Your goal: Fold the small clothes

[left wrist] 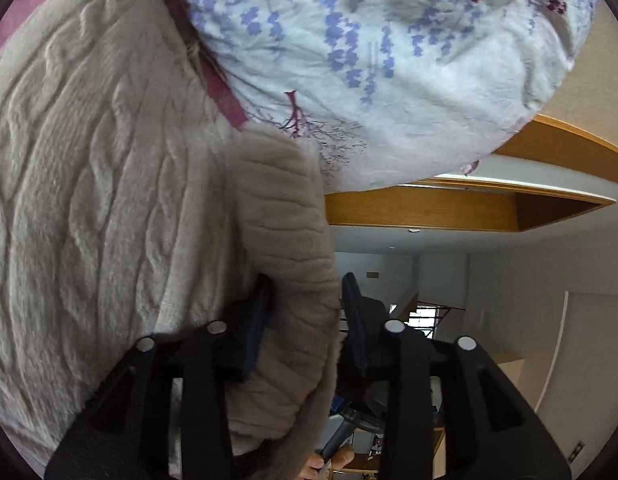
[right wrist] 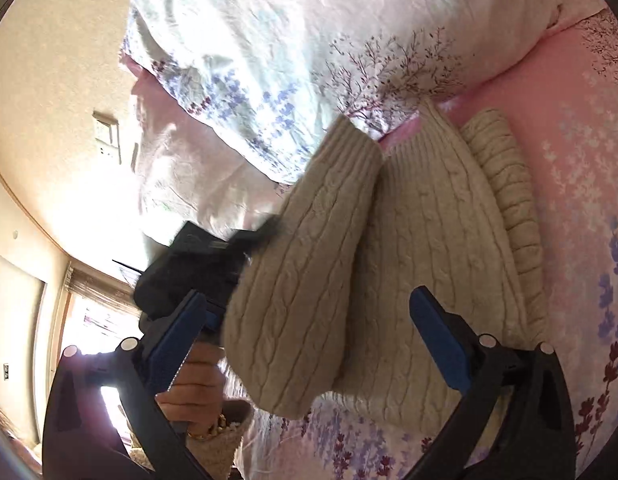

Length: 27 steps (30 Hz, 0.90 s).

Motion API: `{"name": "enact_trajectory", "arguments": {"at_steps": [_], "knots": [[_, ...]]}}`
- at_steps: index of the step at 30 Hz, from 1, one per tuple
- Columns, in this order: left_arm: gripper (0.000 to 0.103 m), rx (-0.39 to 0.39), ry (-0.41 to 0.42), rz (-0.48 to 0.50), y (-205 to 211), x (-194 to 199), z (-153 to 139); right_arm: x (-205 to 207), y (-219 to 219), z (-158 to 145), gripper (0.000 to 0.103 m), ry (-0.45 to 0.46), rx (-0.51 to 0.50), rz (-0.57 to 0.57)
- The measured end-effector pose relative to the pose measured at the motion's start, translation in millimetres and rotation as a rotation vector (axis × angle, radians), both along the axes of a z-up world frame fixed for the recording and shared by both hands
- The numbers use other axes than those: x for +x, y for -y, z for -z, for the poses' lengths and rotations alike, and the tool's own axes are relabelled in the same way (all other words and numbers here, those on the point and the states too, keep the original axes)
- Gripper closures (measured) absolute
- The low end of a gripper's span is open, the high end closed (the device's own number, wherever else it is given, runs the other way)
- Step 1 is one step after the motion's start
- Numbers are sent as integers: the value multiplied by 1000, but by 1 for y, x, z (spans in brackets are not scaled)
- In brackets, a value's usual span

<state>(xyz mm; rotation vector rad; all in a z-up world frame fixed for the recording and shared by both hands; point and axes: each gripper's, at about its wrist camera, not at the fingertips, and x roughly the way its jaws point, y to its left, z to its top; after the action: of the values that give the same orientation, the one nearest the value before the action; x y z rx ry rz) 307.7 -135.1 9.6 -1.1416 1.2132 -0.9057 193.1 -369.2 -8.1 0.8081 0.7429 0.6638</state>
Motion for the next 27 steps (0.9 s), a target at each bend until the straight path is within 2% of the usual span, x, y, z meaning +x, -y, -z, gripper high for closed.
{"name": "enact_trajectory", "arguments": {"at_steps": [2,5,9,11,13,14,15,16,18,21,25,27], "knots": [[46,-10,76,13,-9,-3,-21,4,0,1,1,-35,10,-8],[36,108,191,-10,-34,-17,-50,10,3,4,1,-75,32,-16],[33,447,301,-55,-61,-38,-66,17,4,3,1,-109,20,2],[33,577,323,-57,-65,-45,-64,23,5,-1,1,-122,-11,28],[33,640,326,-56,-71,-48,-58,29,6,-4,13,-128,-52,58],[33,659,321,-56,-79,-48,-51,30,7,-3,17,-129,-72,69],[33,675,314,-55,-78,-48,-47,32,7,-3,30,-133,-101,85],[33,683,305,-51,-82,-47,-42,34,5,-2,51,-138,-130,95],[33,679,282,-46,-90,-49,-29,39,1,4,80,-158,-227,120],[33,662,271,-32,-90,-46,-19,32,-7,-11,86,-64,-310,164],[33,653,294,-16,-79,-45,-18,10,-14,-54,87,123,-411,238],[33,653,309,-4,-74,-47,-19,4,-12,-64,87,164,-446,273]]}}
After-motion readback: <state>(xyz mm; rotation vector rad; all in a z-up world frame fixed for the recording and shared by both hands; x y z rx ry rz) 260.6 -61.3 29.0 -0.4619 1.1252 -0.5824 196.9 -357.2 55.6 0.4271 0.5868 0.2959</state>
